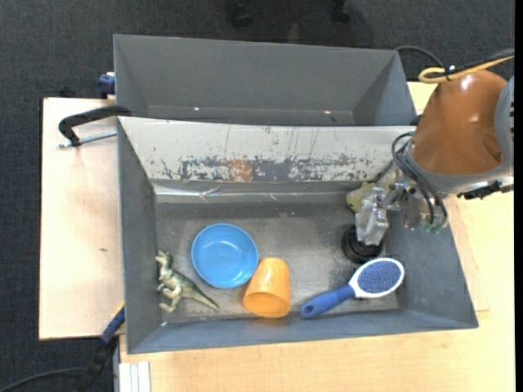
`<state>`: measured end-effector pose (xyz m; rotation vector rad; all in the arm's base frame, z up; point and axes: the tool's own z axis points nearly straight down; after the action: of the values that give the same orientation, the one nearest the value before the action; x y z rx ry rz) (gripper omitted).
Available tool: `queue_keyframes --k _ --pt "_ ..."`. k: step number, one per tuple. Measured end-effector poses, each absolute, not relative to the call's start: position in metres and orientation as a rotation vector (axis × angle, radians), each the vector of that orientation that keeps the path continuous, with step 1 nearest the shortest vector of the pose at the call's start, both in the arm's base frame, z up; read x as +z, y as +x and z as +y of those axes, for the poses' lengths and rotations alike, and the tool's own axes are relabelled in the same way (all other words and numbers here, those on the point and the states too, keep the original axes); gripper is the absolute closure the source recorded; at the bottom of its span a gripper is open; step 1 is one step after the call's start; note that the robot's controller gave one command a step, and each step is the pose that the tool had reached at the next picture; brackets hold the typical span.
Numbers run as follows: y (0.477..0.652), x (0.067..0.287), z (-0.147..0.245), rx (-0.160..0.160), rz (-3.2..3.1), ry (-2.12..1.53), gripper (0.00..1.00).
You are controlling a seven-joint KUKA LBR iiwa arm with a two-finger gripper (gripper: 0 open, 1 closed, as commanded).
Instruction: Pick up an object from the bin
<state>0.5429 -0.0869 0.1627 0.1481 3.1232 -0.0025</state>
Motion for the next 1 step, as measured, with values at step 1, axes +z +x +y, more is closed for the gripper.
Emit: queue_keyframes --k 1 --pt "0.5409 0.1577 -0.0861 0.0 3.133 0.148 0.0"
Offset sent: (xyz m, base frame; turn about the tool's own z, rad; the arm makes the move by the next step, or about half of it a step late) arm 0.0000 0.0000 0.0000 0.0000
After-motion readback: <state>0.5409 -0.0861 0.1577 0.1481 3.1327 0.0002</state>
